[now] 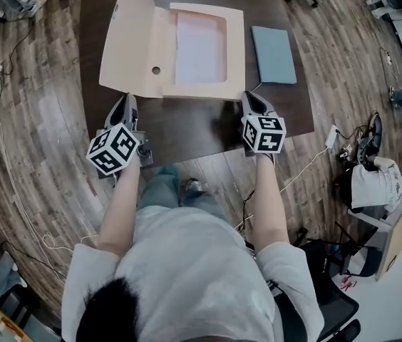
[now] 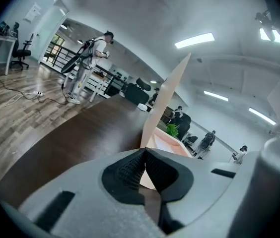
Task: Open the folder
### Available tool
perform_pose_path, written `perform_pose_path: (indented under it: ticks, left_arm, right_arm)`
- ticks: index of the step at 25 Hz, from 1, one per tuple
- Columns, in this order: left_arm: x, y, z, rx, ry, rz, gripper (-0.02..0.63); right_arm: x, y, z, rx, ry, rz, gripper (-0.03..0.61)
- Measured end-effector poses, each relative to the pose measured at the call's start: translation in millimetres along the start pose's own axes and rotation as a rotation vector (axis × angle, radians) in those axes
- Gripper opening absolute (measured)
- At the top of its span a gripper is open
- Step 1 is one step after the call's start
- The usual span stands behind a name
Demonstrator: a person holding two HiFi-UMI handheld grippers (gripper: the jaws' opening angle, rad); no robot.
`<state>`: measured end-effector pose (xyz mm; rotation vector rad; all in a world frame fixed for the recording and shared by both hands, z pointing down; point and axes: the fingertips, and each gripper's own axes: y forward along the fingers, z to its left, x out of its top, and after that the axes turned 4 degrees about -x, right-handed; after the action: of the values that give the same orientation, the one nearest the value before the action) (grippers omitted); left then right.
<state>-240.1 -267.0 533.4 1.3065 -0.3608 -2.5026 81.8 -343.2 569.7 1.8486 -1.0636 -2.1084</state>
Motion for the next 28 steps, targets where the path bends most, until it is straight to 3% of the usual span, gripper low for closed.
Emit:
perform_pose_path:
  ticks: [7, 14, 23, 28]
  left_arm:
    - [-0.6, -1.3, 14.7, 0.033, 0.032, 0.02, 0.006]
    - [2.8, 0.3, -18.4, -0.068, 0.101, 0.027, 0.008]
    - [-11.4, 12.0, -70.3, -0.2, 0.285, 0.09, 0.009]
    - [-21.5, 10.1, -90.1, -0.242, 0.452, 0.133, 0.009]
  right_arm:
    - [1.0, 0.4, 2.5, -0.005, -0.009, -0.001, 0.011]
    - [13.7, -15.3, 14.2, 0.019, 0.034, -0.083, 0.012]
    - [53.7, -60.5, 34.2, 0.087, 0.084, -0.254, 0.012]
    - [65.5, -79.7, 35.8, 0.112, 0.085, -0.307, 0.012]
